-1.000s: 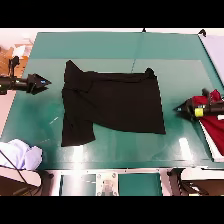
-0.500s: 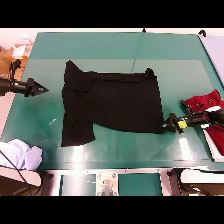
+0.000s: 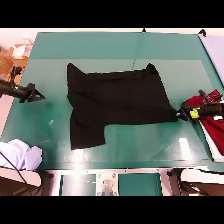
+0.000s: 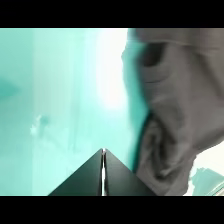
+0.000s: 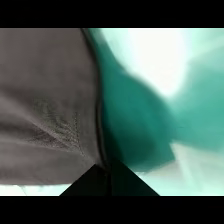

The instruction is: Fold the shirts.

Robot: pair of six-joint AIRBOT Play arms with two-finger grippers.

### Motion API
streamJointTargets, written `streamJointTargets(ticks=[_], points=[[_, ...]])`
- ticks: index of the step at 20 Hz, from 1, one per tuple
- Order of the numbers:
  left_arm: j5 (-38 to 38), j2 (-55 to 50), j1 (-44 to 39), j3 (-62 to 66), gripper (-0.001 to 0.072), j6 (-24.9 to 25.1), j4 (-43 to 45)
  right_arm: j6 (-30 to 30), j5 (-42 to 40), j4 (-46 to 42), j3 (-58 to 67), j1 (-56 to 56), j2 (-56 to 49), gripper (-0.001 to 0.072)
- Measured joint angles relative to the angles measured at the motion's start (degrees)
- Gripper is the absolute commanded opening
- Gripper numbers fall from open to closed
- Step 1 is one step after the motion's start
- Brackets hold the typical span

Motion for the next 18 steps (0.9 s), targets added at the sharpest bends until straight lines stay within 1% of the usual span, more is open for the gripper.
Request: streamJointTargets(ticks=[2, 3, 4, 5, 7, 9, 10, 11, 12, 15, 18], points=[[-0.1, 0.3, -2.2, -0.3, 0.0029, -1.3, 1.7, 1.0, -0.4, -0.1, -0.6, -0.8, 0.2, 0.0014], [-0.3, 0.3, -3.8, -0.8, 0.0143, -1.7, 2.3, 1.2, -0.6, 0.0, -1.0, -0.9, 0.3, 0.0014], [-0.3, 0.3, -5.7, -1.6, 0.0399, -1.8, 2.7, 1.4, -0.6, 0.0, -1.4, -1.0, 0.3, 0.0013], [-0.3, 0.4, -7.6, -2.7, 0.0418, -1.9, 3.0, 1.4, -0.7, -0.1, -1.8, -1.2, 0.3, 0.0014], [0.9, 0.4, -11.6, -5.4, 0.0421, -2.0, 3.4, 1.0, -0.9, -0.1, -2.2, -1.2, 0.4, 0.0014], [3.8, 0.4, -15.1, -7.8, 0.0421, -1.7, 3.8, 0.7, -0.9, -0.1, -2.4, -1.3, 0.4, 0.0013], [5.4, 0.4, -16.7, -8.6, 0.0394, -1.6, 3.8, 0.7, -0.9, -0.1, -2.4, -1.3, 0.4, 0.0013], [6.9, 0.4, -18.1, -9.2, 0.0267, -1.4, 3.7, 0.6, -1.0, -0.1, -2.5, -1.3, 0.4, 0.0013], [8.4, 0.4, -19.4, -9.6, 0.0254, -1.1, 3.6, 0.4, -1.0, -0.1, -2.5, -1.3, 0.4, 0.0013], [11.1, 0.3, -22.2, -10.3, 0.0255, -0.7, 3.3, -0.2, -1.0, -0.1, -2.6, -1.3, 0.4, 0.0014], [12.3, 0.3, -24.7, -10.6, 0.0254, 0.0, 2.9, -0.6, -1.0, -0.1, -2.6, -1.3, 0.4, 0.0014]])
